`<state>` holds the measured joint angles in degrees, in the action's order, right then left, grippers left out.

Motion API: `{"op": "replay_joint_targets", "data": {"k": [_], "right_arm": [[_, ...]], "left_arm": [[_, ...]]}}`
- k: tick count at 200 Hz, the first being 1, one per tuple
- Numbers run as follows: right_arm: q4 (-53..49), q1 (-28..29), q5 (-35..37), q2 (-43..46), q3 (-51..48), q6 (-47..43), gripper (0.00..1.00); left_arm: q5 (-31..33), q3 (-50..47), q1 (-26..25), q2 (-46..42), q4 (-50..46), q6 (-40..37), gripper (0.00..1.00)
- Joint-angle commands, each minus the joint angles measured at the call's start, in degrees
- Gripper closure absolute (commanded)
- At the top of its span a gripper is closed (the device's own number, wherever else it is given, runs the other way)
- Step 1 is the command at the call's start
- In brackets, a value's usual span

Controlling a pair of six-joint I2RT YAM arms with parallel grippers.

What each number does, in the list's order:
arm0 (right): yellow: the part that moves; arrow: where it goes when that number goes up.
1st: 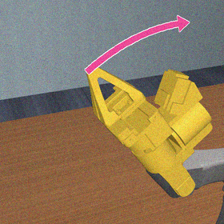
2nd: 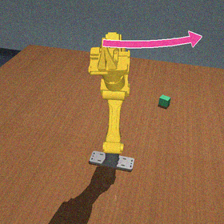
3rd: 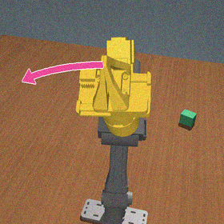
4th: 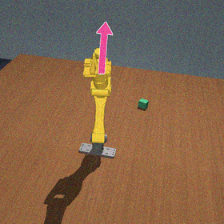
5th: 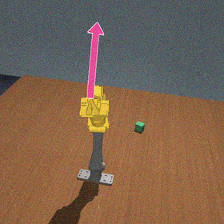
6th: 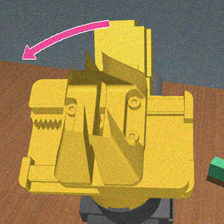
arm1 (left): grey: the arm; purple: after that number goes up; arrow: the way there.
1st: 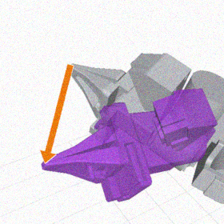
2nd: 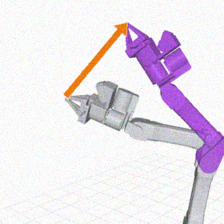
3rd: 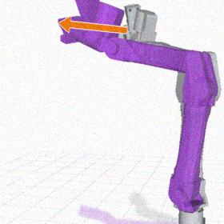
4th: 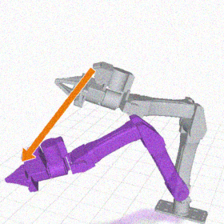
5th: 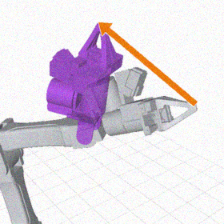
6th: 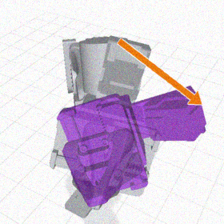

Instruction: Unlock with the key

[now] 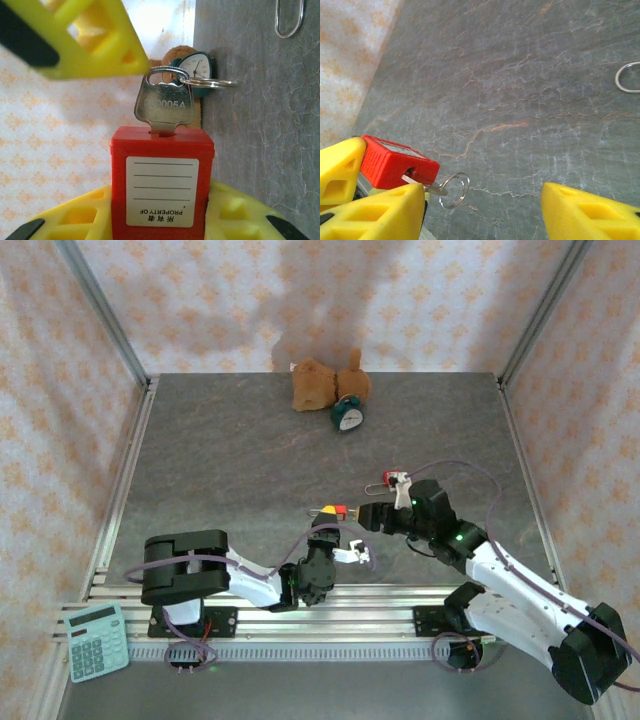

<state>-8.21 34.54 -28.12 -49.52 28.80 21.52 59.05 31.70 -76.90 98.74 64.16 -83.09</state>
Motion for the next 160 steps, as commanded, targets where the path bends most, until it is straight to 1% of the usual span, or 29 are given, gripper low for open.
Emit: {"op": "replay_joint_targets", "data": {"k": [1,36,122,160], "right_arm": [[0.3,1.18,-0.63,-0.8,2.91,-1.75,0.37],[0.32,1.93,-0.27,-1.41,3.81,-1.92,0.37],[-0.12,2.02,3.66,-3.57,4.46,-1.63,0.37],[-1.48,2.02,7.72,-4.64,5.56,-0.74,0.37]], "left_arm": [[1.6,-0.35,-0.37,0.4,2.84,0.2,0.83],[1.51,-0.33,-0.61,0.4,2.19,0.71,0.83],[1.69,-0.44,-1.31,0.37,3.52,-0.21,0.84],[2.08,-0.35,-2.02,0.97,5.19,-0.43,0.85]]}}
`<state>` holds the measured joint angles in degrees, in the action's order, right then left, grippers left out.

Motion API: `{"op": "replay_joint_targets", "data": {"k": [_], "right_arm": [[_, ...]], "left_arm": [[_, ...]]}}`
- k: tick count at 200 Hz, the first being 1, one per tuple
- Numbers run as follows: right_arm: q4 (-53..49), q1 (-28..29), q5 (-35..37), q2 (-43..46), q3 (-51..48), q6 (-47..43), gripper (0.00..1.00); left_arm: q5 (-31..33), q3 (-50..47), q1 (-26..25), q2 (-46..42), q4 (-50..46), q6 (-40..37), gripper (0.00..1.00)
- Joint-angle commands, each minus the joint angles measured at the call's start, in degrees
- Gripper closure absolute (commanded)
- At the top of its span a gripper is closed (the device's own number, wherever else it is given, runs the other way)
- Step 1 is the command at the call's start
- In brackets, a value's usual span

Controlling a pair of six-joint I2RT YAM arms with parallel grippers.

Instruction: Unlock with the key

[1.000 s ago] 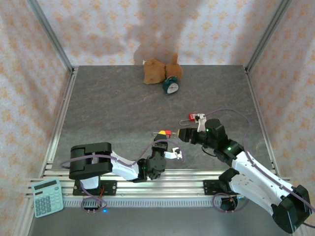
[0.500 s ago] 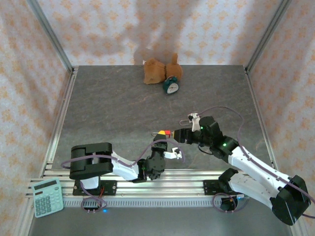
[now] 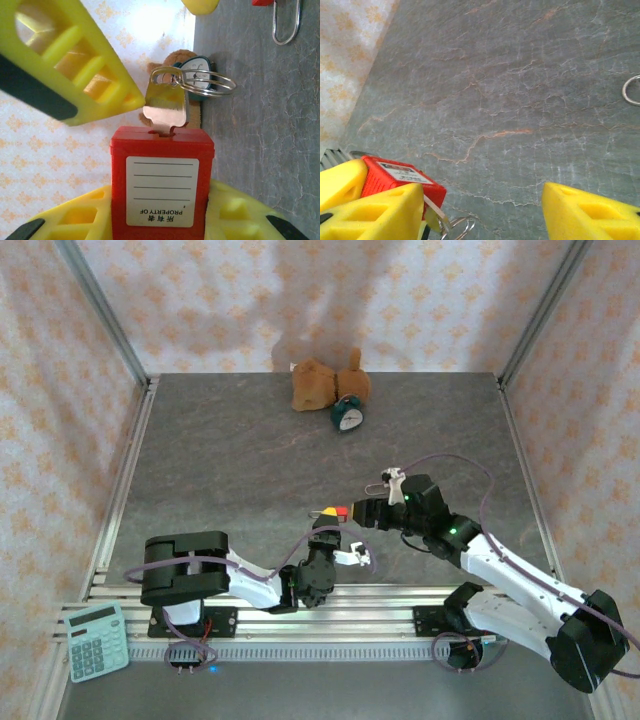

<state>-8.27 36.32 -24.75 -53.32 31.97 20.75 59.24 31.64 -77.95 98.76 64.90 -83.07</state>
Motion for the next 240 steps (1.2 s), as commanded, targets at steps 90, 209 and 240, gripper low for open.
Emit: {"op": "replay_joint_targets", "data": {"k": [90,209,240], "right_arm": [[-1.76,0.25,3.25,-0.6,1.51,0.72,0.38],[-4.2,0.16,2.07,-5.52,4.8,1.43,0.38],[-5.79,-0.38,3.0,-2.41,7.5,2.82,0.36]], "left_arm": [[2.46,-0.24,-1.15,3.57,13.37,-5.89,0.87],[2.54,-0.31,-1.14,3.48,15.92,-7.56,0.89],[2.72,-0.35,-1.14,4.22,15.87,-7.12,0.9]]}}
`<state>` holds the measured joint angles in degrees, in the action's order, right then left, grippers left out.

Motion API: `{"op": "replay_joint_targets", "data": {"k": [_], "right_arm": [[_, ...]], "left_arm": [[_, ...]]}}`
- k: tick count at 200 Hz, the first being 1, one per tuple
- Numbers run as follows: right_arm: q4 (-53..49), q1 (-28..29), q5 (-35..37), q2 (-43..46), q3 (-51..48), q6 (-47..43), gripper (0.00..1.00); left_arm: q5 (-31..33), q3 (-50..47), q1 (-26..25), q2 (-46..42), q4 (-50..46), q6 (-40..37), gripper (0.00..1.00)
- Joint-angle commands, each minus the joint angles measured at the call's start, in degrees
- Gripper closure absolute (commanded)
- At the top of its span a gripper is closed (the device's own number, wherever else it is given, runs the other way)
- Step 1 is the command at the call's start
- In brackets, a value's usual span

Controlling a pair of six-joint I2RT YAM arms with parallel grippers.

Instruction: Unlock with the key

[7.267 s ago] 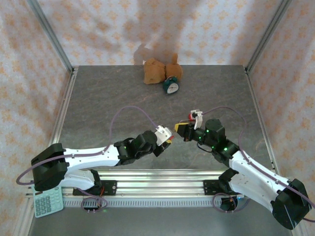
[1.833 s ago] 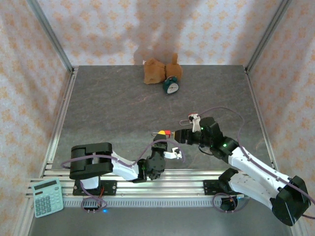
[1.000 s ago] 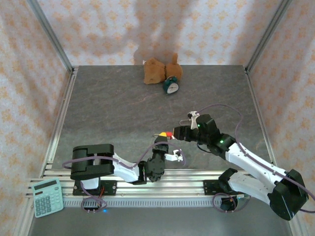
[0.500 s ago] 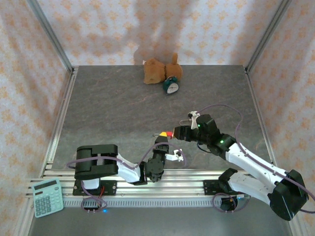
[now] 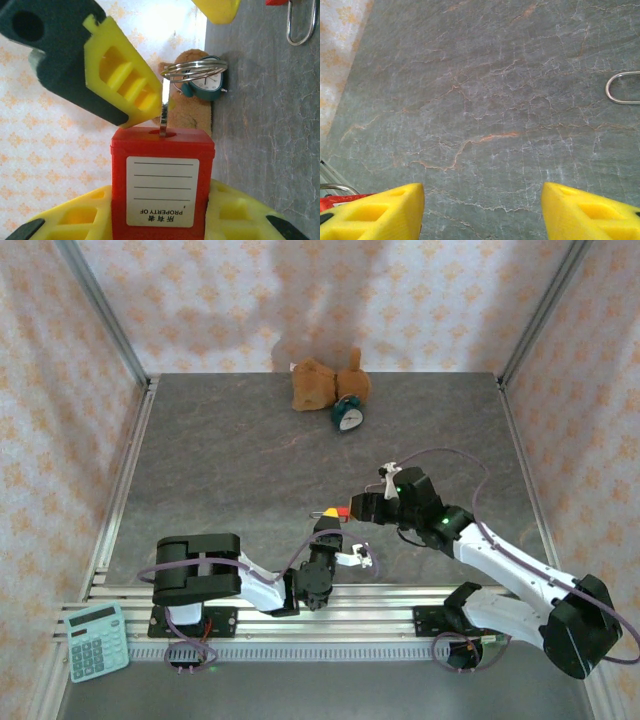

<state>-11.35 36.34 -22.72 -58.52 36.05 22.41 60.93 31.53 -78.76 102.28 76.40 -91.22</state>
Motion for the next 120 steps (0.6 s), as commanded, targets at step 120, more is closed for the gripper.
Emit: {"op": "replay_joint_targets", "data": {"k": [120], "right_arm": [[24.33,-9.27,-24.77,3.64,-10.34,29.22,0.15]], "left_arm": [[-2.45,2.11,2.45,2.44,4.43,3.98,0.91]]}}
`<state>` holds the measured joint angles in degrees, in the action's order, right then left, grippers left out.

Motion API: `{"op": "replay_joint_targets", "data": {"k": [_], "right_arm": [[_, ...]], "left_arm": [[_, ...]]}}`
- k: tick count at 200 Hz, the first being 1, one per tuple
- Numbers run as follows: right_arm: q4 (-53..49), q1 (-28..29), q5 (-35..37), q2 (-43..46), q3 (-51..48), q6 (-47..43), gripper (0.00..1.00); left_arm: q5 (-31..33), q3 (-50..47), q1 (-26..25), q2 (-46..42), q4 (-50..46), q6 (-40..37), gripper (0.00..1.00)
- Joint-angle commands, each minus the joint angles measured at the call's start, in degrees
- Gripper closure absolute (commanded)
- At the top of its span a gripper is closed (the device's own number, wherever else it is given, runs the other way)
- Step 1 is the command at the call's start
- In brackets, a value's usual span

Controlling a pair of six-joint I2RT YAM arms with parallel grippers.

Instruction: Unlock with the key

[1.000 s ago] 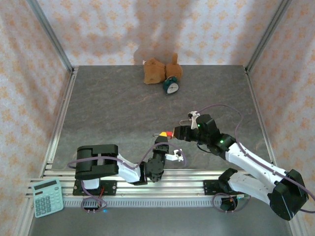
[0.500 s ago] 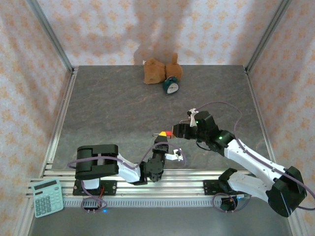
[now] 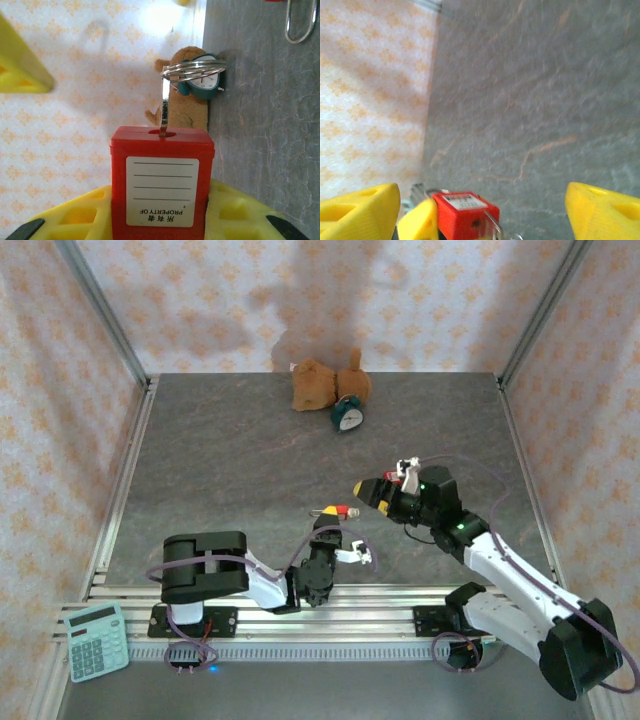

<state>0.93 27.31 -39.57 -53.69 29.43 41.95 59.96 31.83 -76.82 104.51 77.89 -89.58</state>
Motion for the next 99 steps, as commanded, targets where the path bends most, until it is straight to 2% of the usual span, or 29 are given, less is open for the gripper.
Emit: {"op": "replay_joint_targets", "data": {"k": [1,48,99], "right_arm": [[12.46,-0.24,-8.04,-1.22,-3.92,9.92,0.15],[19.17,-0.11,-9.47,-0.54,-8.46,14.99,0.16],[20.96,-0.15,-9.22,-0.23,-9.48,16.38,0.21]], "left_arm": [[-1.5,1.82,0.51,0.24,2.96,2.36,0.91],[-2.13,3.55,0.66,1.52,2.88,2.67,0.91],[-2.75,5.48,0.55,2.87,2.9,2.15,0.91]]}}
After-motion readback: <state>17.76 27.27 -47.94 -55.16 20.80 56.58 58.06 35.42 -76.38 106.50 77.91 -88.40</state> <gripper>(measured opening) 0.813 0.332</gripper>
